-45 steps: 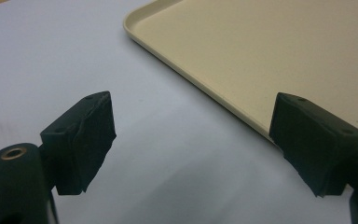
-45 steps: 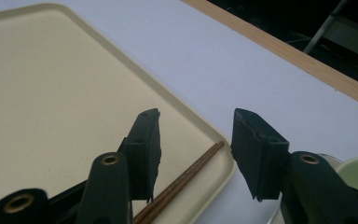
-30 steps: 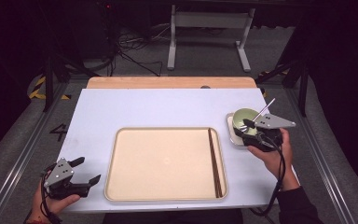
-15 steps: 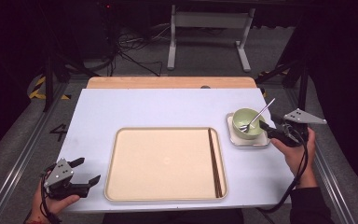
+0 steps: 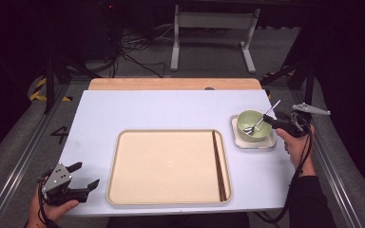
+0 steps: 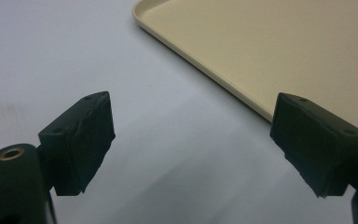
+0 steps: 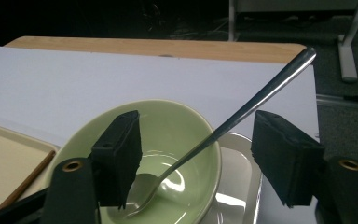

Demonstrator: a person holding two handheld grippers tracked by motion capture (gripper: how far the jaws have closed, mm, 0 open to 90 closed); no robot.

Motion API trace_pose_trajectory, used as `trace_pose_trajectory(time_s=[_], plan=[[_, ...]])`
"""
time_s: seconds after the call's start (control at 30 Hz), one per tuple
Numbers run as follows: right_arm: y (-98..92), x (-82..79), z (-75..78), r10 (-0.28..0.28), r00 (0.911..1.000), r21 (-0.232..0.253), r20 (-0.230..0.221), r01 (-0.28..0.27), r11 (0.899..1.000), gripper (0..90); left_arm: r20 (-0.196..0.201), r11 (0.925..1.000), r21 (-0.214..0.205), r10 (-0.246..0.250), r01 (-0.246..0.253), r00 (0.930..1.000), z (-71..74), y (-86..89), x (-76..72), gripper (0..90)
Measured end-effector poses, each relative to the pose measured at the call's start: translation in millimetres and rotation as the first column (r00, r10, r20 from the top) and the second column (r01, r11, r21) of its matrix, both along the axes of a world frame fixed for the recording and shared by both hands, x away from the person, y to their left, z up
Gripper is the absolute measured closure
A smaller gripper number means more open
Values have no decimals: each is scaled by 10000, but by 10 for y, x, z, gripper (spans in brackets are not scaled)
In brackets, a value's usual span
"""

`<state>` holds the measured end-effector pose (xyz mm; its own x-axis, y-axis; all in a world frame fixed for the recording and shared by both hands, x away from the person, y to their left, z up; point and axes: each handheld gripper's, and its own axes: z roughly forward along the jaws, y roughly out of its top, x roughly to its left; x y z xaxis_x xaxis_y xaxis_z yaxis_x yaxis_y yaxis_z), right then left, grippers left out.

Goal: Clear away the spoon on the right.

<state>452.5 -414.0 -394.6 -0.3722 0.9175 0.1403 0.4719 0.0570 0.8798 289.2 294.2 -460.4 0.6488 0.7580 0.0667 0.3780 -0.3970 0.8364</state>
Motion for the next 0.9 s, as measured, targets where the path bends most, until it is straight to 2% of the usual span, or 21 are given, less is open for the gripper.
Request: trace_pose_trajectory(time_s=[0.1, 0.17, 0.23, 0.27, 0.3, 0.37, 0.47, 0.57, 0.67, 0.73, 0.83, 0.87, 0.9], plan=[[-44, 81, -75, -335, 9992, 313, -241, 342, 9989, 302, -8, 9999, 104, 47, -47, 10000, 2, 2, -8, 145], [-84, 117, -104, -444, 9986, 788, -284, 465, 9958, 291, 14, 9999, 36, 104, -104, 9999, 8, 6, -11, 145], [-112, 160, -123, -478, 9986, 1479, -235, 507, 9877, 298, 24, 9999, 48, 124, -124, 9999, 15, 0, -8, 145], [-112, 160, -123, -478, 9986, 1479, -235, 507, 9877, 298, 33, 9999, 64, 115, -115, 9999, 18, -4, -5, 145], [-104, 196, -157, -524, 9982, 1790, -277, 565, 9822, 312, 24, 9999, 90, 100, -100, 9999, 23, -25, -5, 145], [-83, 226, -198, -457, 9982, 2051, -393, 528, 9773, 330, 30, 9999, 161, 53, -53, 10000, 28, -42, -17, 145], [-59, 246, -227, -497, 9976, 2164, -485, 591, 9745, 345, 37, 9998, 181, 67, -68, 10000, 26, -43, -31, 145], [-39, 282, -281, -460, 9970, 2362, -623, 595, 9699, 425, 30, 9998, 149, 103, -103, 9999, 27, -27, -23, 145], [-33, 303, -306, -415, 9966, 2433, -712, 577, 9682, 444, -21, 9998, 172, 98, -97, 10000, 16, -35, -12, 145], [-43, 319, -331, -435, 9966, 2612, -695, 602, 9634, 469, -90, 9998, 200, 89, -87, 9999, 3, -43, -4, 145], [-59, 330, -364, -462, 9963, 2738, -731, 646, 9596, 567, -136, 9996, 272, 63, -60, 9999, -3, -46, 0, 145], [-59, 330, -364, -462, 9963, 2738, -731, 646, 9596, 567, -114, 9996, 292, 47, -44, 9999, -3, -46, -1, 145], [-72, 315, -356, -533, 9961, 2779, -710, 711, 9580, 623, -106, 9996, 279, 48, -45, 9999, -3, -44, -3, 145]])
